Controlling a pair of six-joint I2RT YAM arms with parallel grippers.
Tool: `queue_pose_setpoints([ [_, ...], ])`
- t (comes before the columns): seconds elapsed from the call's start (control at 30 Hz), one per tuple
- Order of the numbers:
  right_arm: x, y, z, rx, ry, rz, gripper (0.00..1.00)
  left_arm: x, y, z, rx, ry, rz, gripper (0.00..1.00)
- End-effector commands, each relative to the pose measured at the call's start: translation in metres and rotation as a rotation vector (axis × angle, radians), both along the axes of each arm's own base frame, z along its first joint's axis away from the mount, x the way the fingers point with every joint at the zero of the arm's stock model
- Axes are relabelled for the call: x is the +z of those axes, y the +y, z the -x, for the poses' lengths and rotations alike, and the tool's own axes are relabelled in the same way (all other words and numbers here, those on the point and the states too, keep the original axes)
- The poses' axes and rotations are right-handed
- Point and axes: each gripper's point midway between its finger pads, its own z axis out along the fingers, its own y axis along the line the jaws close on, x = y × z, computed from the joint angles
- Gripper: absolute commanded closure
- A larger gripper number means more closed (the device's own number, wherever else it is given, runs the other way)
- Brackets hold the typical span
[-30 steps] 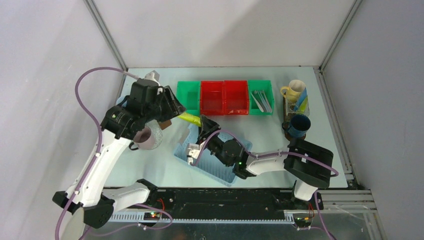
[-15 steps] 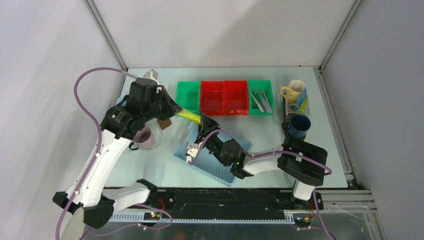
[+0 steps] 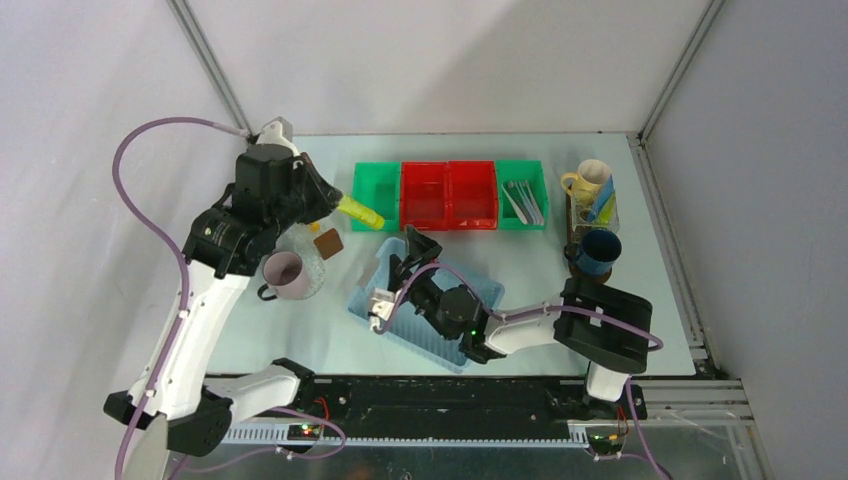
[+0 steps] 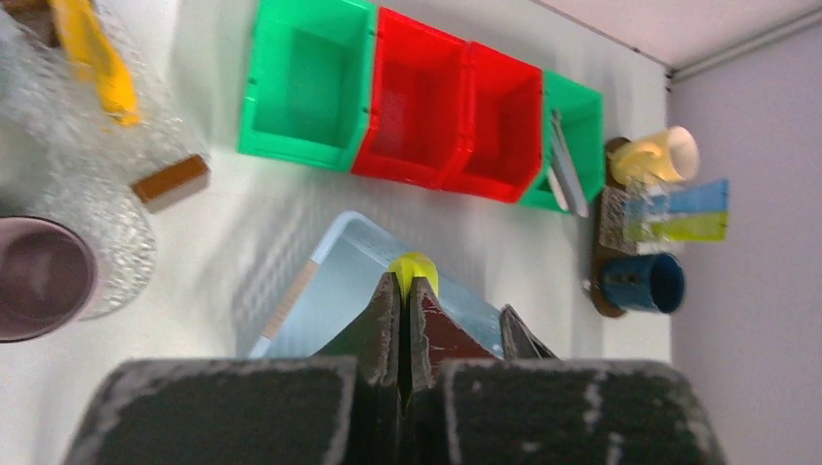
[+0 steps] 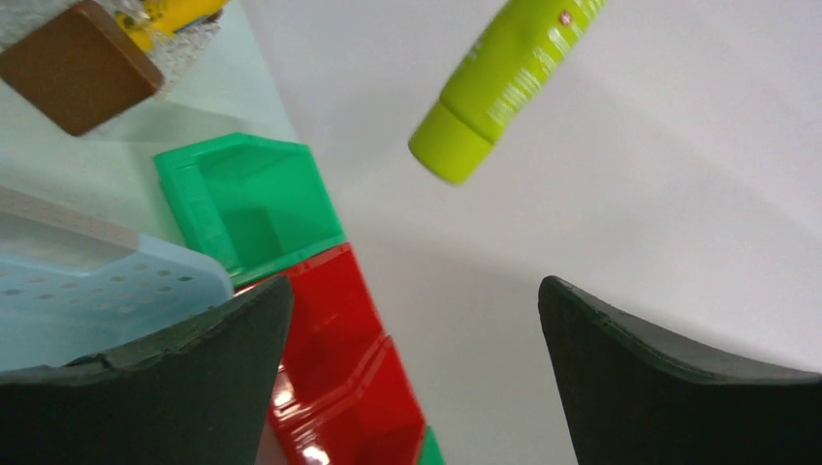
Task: Prepare toiletry sets of a toothbrush and toothpaste on the tray
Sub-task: Pick up the toothpaste from the storage box.
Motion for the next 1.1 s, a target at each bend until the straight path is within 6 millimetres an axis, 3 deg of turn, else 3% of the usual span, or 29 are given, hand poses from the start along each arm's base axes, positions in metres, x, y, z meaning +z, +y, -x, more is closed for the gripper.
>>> queue_pose_setpoints([
  [0.0,0.014,-0.009,0.004,-0.001,0.141,-0.153,0.01,0.017,0.029,-0.019,0.091,-0.093,-0.115,1.0],
  [0.1,0.015,-0.015,0.009,0.011,0.247,-0.206,0.01,0.012,0.041,-0.027,0.123,-0.094,-0.171,1.0],
  [0.13,0.005,-0.015,0.011,0.014,0.303,-0.195,0.01,0.009,0.045,-0.029,0.139,-0.092,-0.189,1.0],
  [0.27,0.011,-0.027,0.016,0.025,0.425,-0.253,0.01,-0.006,0.062,-0.039,0.184,-0.062,-0.265,1.0],
  [0.3,0.004,-0.03,0.017,0.017,0.46,-0.23,0.01,-0.008,0.067,-0.041,0.195,-0.058,-0.274,1.0],
  [0.33,0.011,-0.036,0.016,0.012,0.495,-0.282,0.01,-0.012,0.069,-0.043,0.2,-0.05,-0.282,1.0],
  [0.37,0.003,-0.042,0.015,-0.008,0.534,-0.264,0.01,-0.014,0.075,-0.044,0.217,-0.045,-0.297,1.0],
  [0.4,0.009,-0.049,0.014,-0.012,0.577,-0.323,0.01,-0.018,0.077,-0.047,0.222,-0.038,-0.31,1.0],
  [0.57,-0.004,-0.077,0.012,-0.062,0.772,-0.405,0.01,-0.032,0.097,-0.055,0.282,-0.023,-0.345,1.0],
  [0.73,0.006,-0.106,0.005,-0.054,0.923,-0.551,0.01,-0.045,0.106,-0.066,0.324,-0.036,-0.344,1.0],
  [0.9,0.015,-0.132,-0.005,-0.095,0.952,-0.643,0.01,-0.062,0.111,-0.078,0.354,-0.013,-0.366,1.0],
  [1.07,0.014,-0.143,-0.005,-0.117,0.941,-0.65,0.01,-0.081,0.12,-0.087,0.387,0.02,-0.386,1.0],
])
